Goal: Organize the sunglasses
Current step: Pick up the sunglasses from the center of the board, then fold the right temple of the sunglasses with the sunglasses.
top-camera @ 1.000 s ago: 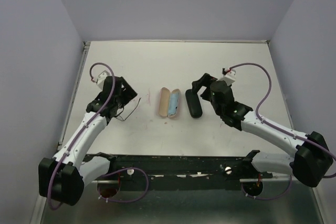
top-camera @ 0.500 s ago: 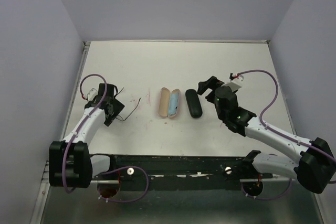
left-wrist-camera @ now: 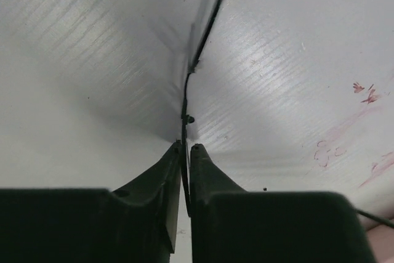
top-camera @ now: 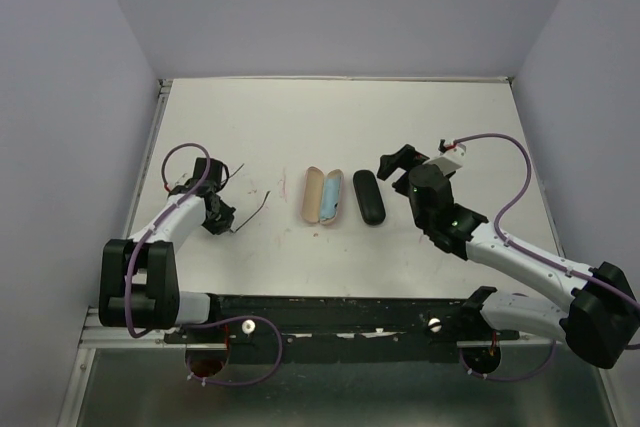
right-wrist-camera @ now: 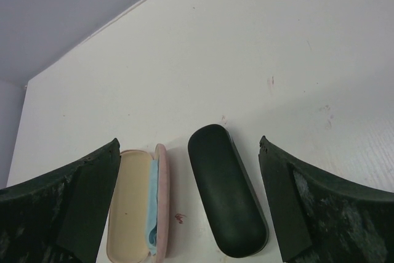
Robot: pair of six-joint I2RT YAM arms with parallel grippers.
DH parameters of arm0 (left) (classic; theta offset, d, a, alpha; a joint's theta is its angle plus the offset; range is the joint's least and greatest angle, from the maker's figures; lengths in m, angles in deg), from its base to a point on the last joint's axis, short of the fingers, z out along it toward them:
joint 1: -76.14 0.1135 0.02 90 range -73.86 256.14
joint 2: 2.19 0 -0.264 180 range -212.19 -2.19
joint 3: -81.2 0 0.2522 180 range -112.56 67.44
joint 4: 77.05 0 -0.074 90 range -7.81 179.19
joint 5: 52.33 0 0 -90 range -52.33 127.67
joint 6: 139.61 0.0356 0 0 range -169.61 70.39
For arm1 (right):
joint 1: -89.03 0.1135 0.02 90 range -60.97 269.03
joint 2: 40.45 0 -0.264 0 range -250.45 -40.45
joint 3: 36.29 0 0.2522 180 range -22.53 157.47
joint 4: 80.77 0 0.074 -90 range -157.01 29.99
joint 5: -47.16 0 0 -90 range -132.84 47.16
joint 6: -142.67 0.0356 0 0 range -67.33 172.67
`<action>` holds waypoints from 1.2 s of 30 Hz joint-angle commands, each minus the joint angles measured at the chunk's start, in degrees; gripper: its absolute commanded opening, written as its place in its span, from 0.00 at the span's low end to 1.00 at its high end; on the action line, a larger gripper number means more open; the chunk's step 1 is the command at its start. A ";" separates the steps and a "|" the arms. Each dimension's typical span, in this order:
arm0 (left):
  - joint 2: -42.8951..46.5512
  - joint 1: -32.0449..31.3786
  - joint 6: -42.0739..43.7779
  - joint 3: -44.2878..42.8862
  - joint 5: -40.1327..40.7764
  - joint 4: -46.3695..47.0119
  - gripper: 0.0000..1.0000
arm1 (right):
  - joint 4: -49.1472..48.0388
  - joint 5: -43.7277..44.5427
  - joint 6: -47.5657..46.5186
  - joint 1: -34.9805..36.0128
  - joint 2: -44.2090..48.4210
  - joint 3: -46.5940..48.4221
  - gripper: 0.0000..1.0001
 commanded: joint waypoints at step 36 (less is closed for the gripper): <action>22.85 -19.78 10.56 4.35 -37.56 34.84 0.00 | -38.96 -85.81 -14.72 2.80 -17.01 1.72 0.74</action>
